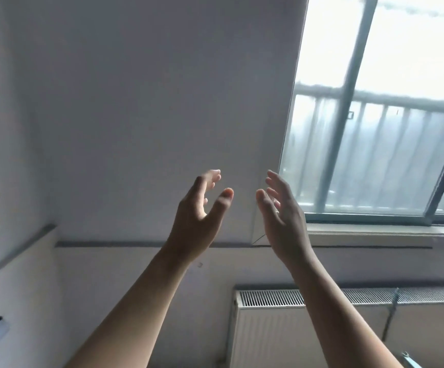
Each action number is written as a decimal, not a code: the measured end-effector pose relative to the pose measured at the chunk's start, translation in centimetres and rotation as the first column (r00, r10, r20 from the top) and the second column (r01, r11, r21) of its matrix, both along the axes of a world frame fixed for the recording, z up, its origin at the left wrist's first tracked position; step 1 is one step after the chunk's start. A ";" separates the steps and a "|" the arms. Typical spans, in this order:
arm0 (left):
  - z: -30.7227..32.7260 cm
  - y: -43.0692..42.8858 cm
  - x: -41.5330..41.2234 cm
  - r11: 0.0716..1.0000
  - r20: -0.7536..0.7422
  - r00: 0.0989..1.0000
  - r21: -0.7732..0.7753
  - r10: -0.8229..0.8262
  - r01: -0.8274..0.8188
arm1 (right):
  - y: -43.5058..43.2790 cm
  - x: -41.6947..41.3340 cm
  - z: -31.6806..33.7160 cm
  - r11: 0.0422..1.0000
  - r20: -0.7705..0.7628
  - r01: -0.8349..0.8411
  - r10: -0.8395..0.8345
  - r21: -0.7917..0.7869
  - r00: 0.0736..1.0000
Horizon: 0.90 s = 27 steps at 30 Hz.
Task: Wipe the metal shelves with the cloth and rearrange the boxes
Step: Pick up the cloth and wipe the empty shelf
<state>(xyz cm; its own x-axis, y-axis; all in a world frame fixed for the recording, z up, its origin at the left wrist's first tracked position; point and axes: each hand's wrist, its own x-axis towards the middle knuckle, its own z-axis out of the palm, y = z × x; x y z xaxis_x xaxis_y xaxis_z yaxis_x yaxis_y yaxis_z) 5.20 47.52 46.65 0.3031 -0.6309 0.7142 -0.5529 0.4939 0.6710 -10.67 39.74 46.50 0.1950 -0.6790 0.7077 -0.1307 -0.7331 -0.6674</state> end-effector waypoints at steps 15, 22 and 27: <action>-0.3 -10.7 21.9 0.807 0.017 0.808 0.057 0.588 -0.588 | -18.3 29.8 0.6 0.836 -0.047 -0.547 0.545 -0.034 0.837; -0.6 1.0 26.7 0.466 -0.003 0.467 0.055 0.884 -0.883 | -8.9 42.7 0.8 0.441 -0.094 -0.897 0.892 -0.034 0.442; 1.2 10.3 25.5 0.237 -0.036 0.236 0.055 0.971 -0.970 | 0.1 46.3 1.8 0.219 -0.106 -0.974 0.969 -0.058 0.224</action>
<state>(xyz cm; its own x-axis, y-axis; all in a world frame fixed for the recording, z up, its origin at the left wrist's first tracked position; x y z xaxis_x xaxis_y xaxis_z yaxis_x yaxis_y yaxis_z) 30.71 57.87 47.89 0.7278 0.1605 0.6668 -0.5676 -0.4048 0.7169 35.59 39.85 48.33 0.6814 0.1223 0.7216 0.7070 -0.3649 -0.6058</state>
